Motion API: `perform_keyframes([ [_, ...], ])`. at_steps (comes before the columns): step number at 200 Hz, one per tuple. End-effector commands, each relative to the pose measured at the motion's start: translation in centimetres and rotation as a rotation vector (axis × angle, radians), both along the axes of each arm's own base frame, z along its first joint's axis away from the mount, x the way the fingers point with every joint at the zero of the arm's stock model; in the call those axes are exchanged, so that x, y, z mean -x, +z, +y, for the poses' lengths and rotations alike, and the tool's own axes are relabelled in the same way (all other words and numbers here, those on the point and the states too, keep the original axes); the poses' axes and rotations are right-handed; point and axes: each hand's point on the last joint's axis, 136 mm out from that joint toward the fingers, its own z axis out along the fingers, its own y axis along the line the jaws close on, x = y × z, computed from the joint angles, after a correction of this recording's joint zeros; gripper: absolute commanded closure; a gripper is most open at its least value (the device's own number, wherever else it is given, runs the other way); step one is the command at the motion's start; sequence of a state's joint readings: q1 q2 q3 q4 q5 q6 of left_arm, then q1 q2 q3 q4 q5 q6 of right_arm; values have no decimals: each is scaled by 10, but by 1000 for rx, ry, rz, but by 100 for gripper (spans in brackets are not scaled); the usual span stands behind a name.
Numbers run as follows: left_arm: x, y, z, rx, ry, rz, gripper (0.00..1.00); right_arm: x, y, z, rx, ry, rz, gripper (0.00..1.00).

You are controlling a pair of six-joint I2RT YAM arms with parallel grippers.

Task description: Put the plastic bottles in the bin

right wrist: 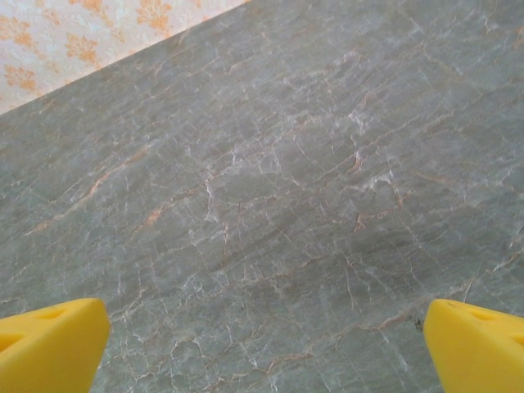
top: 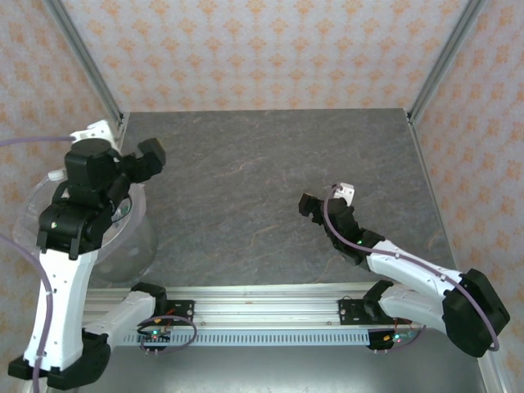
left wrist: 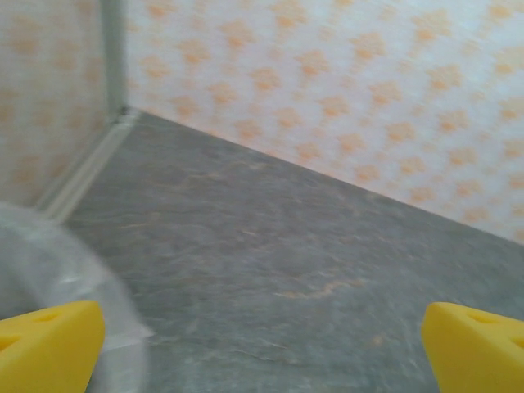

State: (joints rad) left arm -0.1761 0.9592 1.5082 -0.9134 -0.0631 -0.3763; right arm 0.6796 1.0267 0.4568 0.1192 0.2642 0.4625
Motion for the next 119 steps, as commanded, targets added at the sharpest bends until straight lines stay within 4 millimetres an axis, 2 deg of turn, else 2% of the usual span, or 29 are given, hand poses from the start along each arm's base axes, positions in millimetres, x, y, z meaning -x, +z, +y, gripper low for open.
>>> perform_keyframes([
  [1,-28,1,-28,-21,-74,-29,1,-6,29,-10,29,-42,-78,1],
  [34,-61,-40,-59,-127,-76,49,0,-8,48,-21,126,-56,-141,1],
  [55,-79,-75,-62,-216,-48,90,0,-10,60,-36,232,-77,-174,1],
  [70,-84,-97,-53,-295,-10,112,0,-13,64,-51,289,-103,-179,1],
  [87,-80,-119,-32,-386,77,127,0,-18,63,-73,317,-151,-168,1],
  [119,-64,-165,3,-433,161,123,0,-21,42,-113,339,-253,-123,1],
])
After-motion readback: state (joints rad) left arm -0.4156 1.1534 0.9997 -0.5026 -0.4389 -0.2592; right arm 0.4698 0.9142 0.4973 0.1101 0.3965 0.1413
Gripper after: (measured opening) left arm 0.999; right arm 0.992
